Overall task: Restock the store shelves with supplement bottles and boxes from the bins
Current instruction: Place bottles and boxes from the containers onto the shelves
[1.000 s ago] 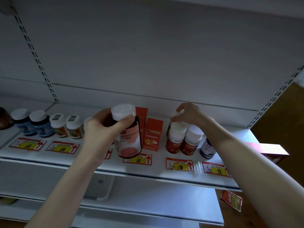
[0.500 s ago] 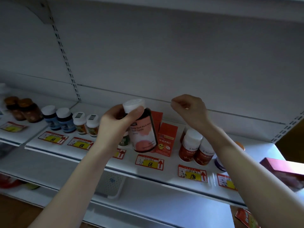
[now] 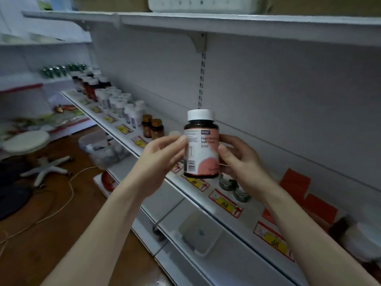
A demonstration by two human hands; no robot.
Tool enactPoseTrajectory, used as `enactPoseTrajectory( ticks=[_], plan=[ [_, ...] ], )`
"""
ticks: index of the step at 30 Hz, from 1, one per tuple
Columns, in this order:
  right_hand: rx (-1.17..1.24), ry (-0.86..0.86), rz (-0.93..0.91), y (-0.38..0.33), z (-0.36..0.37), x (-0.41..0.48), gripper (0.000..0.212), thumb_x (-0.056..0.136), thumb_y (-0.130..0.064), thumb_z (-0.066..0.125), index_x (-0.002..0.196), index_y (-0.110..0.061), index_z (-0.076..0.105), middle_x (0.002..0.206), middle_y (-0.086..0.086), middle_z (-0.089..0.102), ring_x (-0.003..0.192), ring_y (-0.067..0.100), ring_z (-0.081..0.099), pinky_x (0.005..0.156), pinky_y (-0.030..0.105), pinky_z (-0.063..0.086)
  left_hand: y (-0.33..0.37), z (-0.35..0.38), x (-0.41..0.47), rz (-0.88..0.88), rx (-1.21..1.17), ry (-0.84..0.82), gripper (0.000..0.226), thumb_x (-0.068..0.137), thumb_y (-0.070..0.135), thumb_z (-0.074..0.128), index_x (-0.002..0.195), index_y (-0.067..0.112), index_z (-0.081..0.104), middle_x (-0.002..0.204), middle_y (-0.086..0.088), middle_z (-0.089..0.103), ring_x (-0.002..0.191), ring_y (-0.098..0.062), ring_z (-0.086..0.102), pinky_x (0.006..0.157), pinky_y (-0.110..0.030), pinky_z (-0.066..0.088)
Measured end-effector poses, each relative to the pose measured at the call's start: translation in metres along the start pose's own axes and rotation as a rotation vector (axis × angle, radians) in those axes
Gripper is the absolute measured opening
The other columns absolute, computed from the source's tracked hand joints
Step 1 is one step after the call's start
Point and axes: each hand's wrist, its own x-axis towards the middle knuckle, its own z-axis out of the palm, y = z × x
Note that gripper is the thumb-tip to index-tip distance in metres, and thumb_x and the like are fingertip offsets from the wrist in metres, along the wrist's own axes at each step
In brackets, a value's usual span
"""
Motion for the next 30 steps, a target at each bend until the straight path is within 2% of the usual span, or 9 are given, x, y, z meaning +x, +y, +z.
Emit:
enactPoseTrajectory(
  ticks=[2,3,6,9,11,14,19,24,30],
  plan=[
    [0.039,-0.059,0.011,-0.002,0.028,0.019,0.021,0.088,-0.021,0.051,0.106,-0.031,0.055,0.098,-0.003,0.068,0.092,0.021,0.068,0.078,0.041,0.057,-0.001,-0.029,-0.006,0.057,0.111,-0.073,0.041,0.078,0.014,0.067,0.118,0.019,0.058,0.107,0.000,0.070,0.100,-0.013,0.065,0.079,-0.019,0.051],
    [0.077,-0.091,0.014,-0.004,0.044,0.029,0.022,0.090,-0.015,0.049,0.106,-0.029,0.054,0.100,0.001,0.066,0.090,0.017,0.068,0.073,0.033,0.058,0.000,-0.042,-0.008,0.062,0.149,-0.075,0.052,0.075,0.013,0.070,0.121,0.028,0.054,0.107,0.002,0.070,0.100,-0.011,0.065,0.079,-0.020,0.052],
    [0.115,-0.168,0.020,-0.005,0.092,0.061,0.023,0.094,-0.006,0.043,0.104,-0.023,0.056,0.098,0.001,0.066,0.085,0.009,0.068,0.068,0.020,0.055,0.003,-0.089,-0.010,0.086,0.190,0.092,0.066,0.068,0.012,0.075,0.119,0.043,0.047,0.094,0.005,0.070,0.089,-0.002,0.066,0.068,-0.014,0.051],
    [0.042,-0.151,0.045,-0.011,0.143,0.100,0.019,0.096,-0.014,0.044,0.100,-0.020,0.061,0.099,-0.001,0.067,0.096,0.016,0.065,0.085,0.030,0.054,0.003,-0.145,-0.005,0.155,0.366,0.228,0.074,0.067,0.014,0.080,0.127,0.036,0.043,0.099,0.009,0.064,0.085,0.006,0.062,0.066,-0.009,0.048],
    [0.006,-0.129,0.003,-0.017,0.179,0.126,0.018,0.093,-0.025,0.049,0.106,-0.021,0.061,0.098,-0.004,0.065,0.090,0.012,0.063,0.077,0.027,0.053,0.002,-0.185,0.000,0.170,0.431,0.263,0.076,0.066,0.021,0.082,0.125,0.043,0.040,0.105,0.009,0.062,0.089,0.003,0.061,0.072,-0.011,0.049],
    [-0.147,-0.170,-0.070,-0.025,0.238,0.158,0.040,0.083,-0.035,0.062,0.121,-0.026,0.052,0.106,-0.011,0.059,0.090,0.001,0.057,0.066,0.013,0.047,0.001,-0.243,0.007,0.169,0.532,0.300,0.073,0.066,0.027,0.081,0.119,0.050,0.038,0.108,0.018,0.058,0.101,0.002,0.056,0.081,-0.018,0.049],
    [-0.211,-0.146,-0.088,-0.020,0.326,0.207,0.049,0.073,-0.023,0.076,0.118,-0.018,0.056,0.107,-0.008,0.060,0.095,0.004,0.059,0.080,0.022,0.050,0.009,-0.329,0.018,0.174,0.696,0.315,0.070,0.072,0.028,0.077,0.126,0.043,0.035,0.105,0.028,0.052,0.100,0.009,0.054,0.075,-0.006,0.045],
    [-0.271,-0.184,-0.094,-0.004,0.385,0.272,0.050,0.072,-0.020,0.076,0.115,-0.020,0.052,0.111,-0.003,0.057,0.095,0.004,0.057,0.070,0.013,0.045,-0.003,-0.413,0.040,0.035,1.153,0.299,0.079,0.078,0.051,0.064,0.143,0.025,0.028,0.141,0.005,0.042,0.127,-0.009,0.040,0.100,-0.026,0.040],
    [-0.341,-0.199,-0.081,0.026,0.447,0.372,0.054,0.071,-0.021,0.075,0.118,-0.018,0.049,0.116,0.001,0.055,0.102,0.014,0.055,0.076,0.022,0.045,-0.021,-0.500,0.083,-0.084,1.392,0.295,0.078,0.085,0.053,0.053,0.147,0.022,0.017,0.146,-0.001,0.035,0.131,-0.014,0.037,0.097,-0.022,0.040]
  ],
)
